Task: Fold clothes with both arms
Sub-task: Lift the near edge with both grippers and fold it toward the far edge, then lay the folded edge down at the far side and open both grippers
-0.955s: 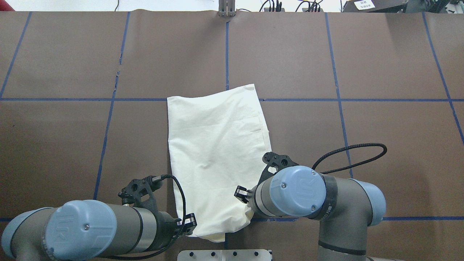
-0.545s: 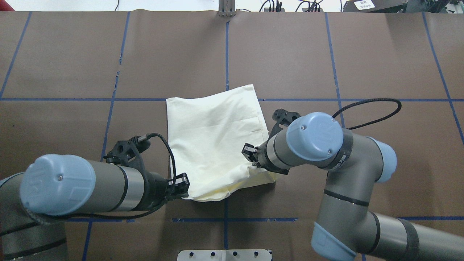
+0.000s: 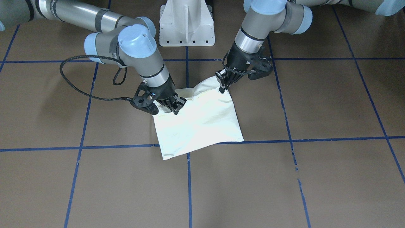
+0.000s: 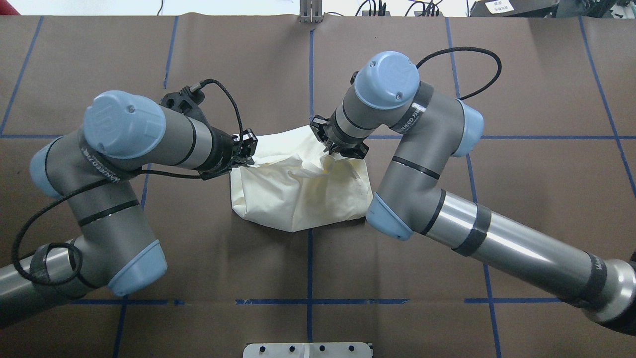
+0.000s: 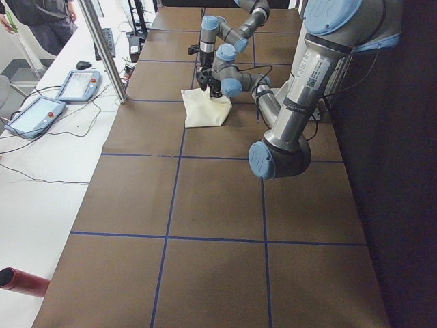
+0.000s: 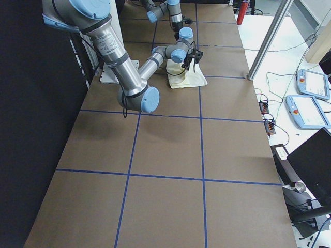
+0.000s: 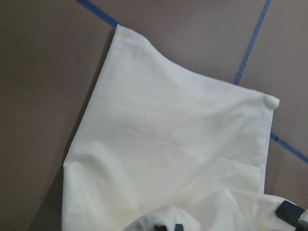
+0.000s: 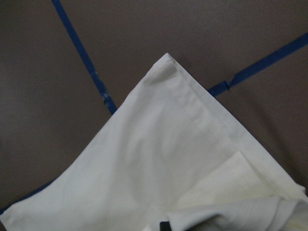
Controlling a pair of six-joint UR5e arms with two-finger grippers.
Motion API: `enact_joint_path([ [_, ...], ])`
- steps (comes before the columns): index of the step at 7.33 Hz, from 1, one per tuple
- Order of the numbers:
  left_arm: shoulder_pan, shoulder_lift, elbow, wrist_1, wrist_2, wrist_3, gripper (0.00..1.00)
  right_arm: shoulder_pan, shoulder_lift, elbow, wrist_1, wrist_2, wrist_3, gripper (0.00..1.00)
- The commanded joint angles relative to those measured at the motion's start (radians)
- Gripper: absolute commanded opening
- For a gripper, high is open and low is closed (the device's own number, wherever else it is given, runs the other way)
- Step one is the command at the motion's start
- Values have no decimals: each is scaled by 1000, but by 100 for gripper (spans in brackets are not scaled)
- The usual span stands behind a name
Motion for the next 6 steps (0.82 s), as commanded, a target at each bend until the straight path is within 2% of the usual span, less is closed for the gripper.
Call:
enact_joint_path([
  [1,-60,-52,188,-107,2,34,0,58,103,-182,1,3,-34,0],
  [2,-72,-75,272,-181,4,34,0,69,111,-219,3,6,-67,0],
  [4,-87,-80,339,-231,7,55,0,69,147,-340,140,4,-64,0],
  [6,-110,-80,350,-233,5,110,0,69,147,-342,142,4,-61,0],
])
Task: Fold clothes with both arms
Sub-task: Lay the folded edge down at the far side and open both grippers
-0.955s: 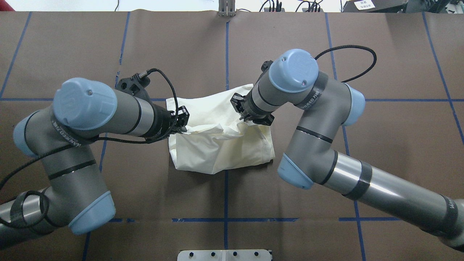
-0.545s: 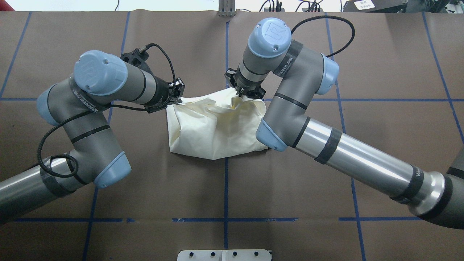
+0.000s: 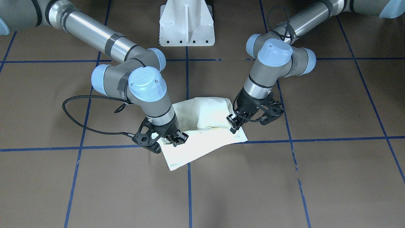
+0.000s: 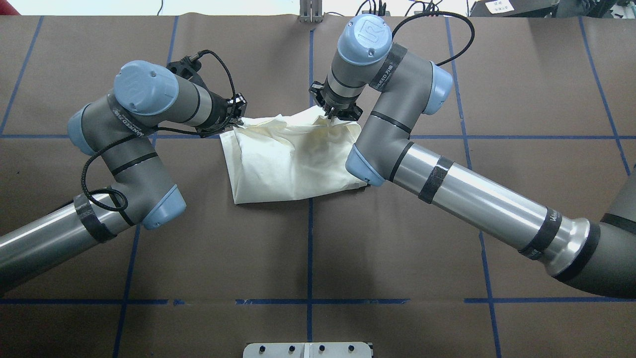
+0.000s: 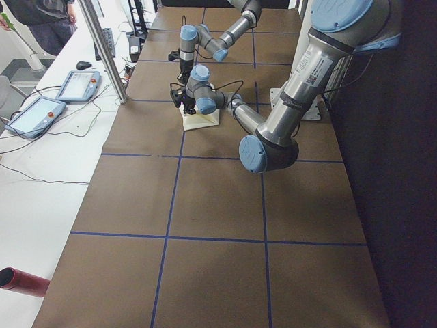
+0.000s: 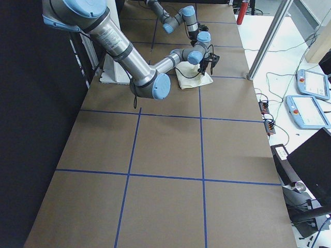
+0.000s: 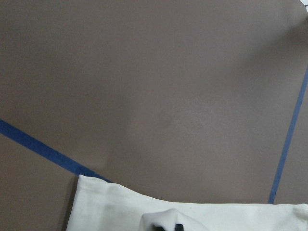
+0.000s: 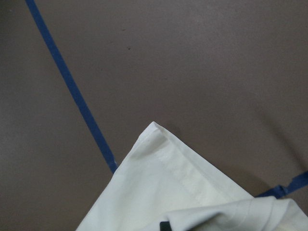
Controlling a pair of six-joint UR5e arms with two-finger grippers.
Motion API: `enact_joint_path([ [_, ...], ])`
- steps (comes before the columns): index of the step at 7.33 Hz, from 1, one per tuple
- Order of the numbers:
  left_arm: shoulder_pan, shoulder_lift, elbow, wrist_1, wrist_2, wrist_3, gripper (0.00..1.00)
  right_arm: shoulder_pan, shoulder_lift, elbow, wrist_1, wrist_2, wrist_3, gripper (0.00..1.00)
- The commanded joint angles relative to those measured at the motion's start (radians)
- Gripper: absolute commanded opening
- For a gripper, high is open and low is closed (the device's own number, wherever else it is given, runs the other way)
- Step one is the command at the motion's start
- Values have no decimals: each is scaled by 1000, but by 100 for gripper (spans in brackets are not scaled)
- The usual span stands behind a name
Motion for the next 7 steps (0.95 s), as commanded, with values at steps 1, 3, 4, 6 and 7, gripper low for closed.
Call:
enact_joint_path([
  [1,-19,2,9,-5,-1,53,0,1,2,-9,12,0,0,0],
  [3,-16,1,10,-5,-1,42,0,4,2,-9,14,0,-2,24],
  [4,-16,1,10,-4,-1,38,15,5,0,-9,15,-2,-3,99],
  [6,-27,1,33,44,-4,115,100,42,0,-9,15,14,-14,100],
  [7,-41,-1,30,91,-10,192,100,71,-1,-8,15,52,-52,100],
])
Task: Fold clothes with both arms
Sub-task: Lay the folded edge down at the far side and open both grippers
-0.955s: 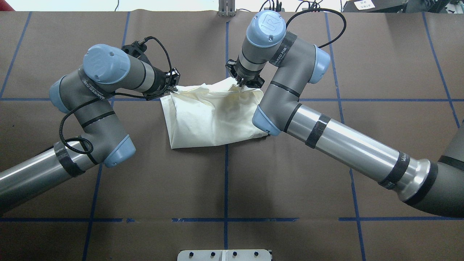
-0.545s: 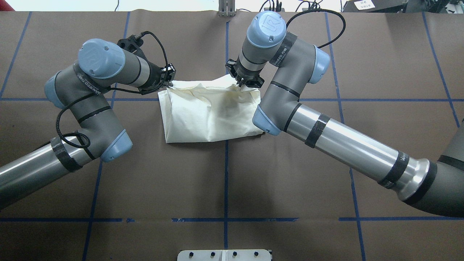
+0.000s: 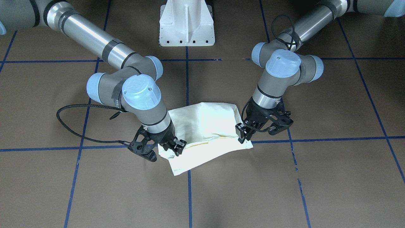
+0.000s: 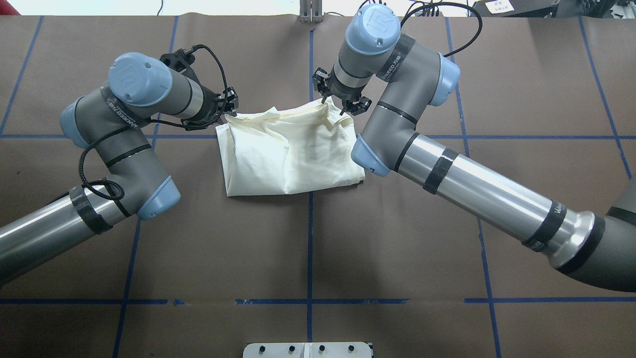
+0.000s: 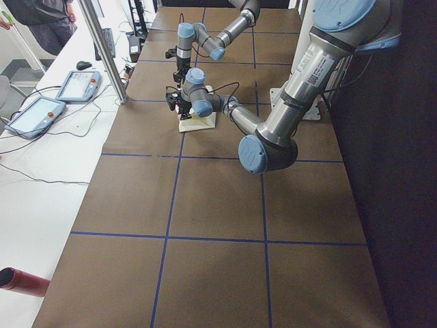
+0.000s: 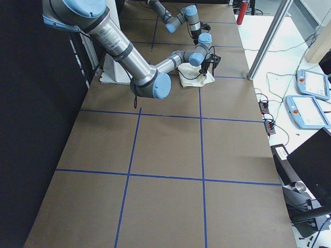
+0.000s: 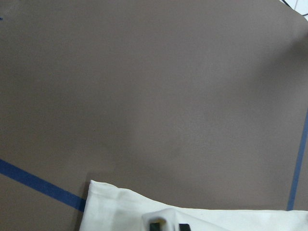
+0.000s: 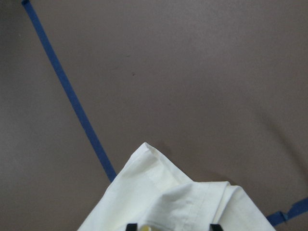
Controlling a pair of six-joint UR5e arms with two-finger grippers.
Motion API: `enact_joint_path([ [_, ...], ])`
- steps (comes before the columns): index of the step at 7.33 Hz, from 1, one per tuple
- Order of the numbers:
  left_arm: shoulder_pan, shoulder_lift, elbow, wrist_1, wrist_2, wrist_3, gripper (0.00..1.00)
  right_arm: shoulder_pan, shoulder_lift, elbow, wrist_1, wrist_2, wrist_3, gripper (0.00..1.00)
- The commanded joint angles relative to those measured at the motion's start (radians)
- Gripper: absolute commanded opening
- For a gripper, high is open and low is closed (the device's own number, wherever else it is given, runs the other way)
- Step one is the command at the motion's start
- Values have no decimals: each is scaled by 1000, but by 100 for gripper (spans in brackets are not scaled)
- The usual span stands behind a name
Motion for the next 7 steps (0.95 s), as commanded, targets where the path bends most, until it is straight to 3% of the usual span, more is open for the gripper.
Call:
enact_joint_path([
  [1,-20,3,-3,23,-38,87,100,54,-1,6,-1,65,-88,100],
  [3,-6,55,-105,-92,-64,15,100,84,-5,17,-8,84,-162,100],
  [5,57,69,-101,-233,-63,-79,100,118,-14,26,-12,99,-219,100],
  [7,60,72,-65,-293,-60,-79,100,126,-15,41,-20,109,-221,100],
])
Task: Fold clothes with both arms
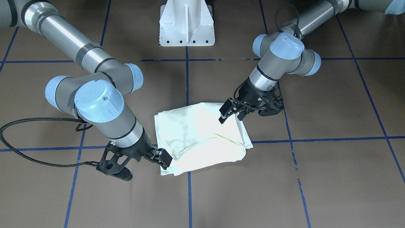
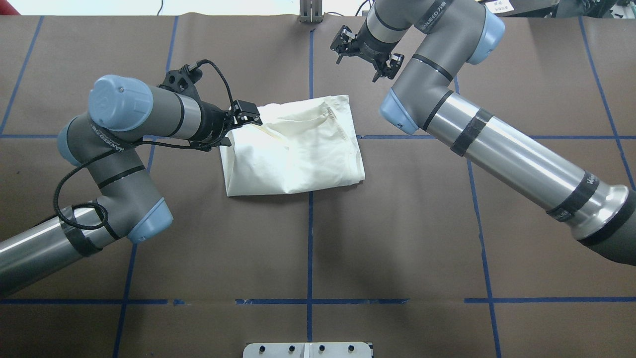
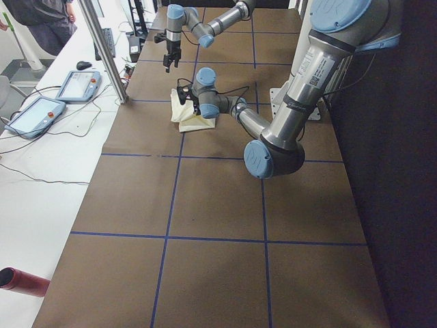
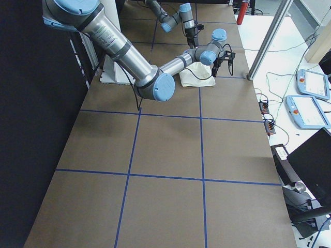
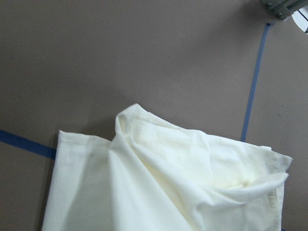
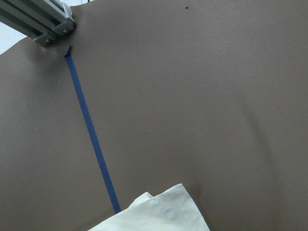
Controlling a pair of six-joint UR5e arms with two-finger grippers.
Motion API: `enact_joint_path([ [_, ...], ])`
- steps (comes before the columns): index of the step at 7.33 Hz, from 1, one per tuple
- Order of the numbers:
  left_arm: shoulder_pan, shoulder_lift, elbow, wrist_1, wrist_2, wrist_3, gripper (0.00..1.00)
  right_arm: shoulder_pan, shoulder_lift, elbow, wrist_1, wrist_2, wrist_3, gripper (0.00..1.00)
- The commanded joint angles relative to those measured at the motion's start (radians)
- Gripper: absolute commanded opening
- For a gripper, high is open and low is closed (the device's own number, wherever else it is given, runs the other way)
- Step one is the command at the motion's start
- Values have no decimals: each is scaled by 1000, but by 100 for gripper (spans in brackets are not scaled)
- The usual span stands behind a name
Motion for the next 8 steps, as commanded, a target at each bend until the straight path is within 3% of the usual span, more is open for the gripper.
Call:
enact_joint_path([
  [1,5,9,23,-40,5,-6,100,4,-5,19,-7,7,-3,100],
  [2,10,7,51,-48,7,-6,100,4,-16,26,-6,7,-3,100],
  [4,13,-1,168,-233,5,-8,100,7,-26,51,-7,7,-3,100],
  [8,15,-10,170,-283,-70,-11,100,13,-26,65,-30,7,-5,100],
])
